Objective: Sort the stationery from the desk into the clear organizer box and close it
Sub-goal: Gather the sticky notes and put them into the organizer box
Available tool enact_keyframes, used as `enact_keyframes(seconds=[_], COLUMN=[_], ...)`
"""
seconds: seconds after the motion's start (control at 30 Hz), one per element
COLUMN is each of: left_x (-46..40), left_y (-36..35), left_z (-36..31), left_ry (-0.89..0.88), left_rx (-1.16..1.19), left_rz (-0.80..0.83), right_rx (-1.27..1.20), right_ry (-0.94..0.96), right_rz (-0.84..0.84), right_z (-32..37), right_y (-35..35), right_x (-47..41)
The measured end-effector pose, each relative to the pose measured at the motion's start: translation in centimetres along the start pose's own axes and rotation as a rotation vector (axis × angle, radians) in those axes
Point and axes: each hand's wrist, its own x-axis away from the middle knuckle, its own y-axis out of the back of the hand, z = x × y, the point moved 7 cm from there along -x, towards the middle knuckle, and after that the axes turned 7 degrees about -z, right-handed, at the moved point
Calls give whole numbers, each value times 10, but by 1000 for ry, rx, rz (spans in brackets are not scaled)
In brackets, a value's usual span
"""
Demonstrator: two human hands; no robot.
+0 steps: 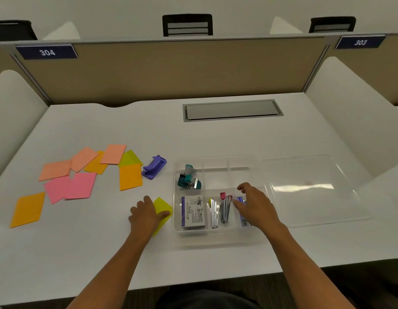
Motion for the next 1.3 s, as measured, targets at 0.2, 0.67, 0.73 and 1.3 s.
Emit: enact_keyframes(seconds=[0.2,0.67,0.73,1.3], left_x=[10,28,37,58], left_y=[7,105,113,86], left_z=[-3,-37,-53,-105], left_ry=[27,-118,-200,-365], left_rx=[-39,644,733,820], left_rz=[-26,-369,-346,-95], right_rx=[-125,-443,-518,-571], right_ry=[82,139,113,-99], right_rz=[-11,181,177,-93], right_z=[40,100,105,59], right_y=[-13,-32,-28,0], right_x=[3,10,10,-25])
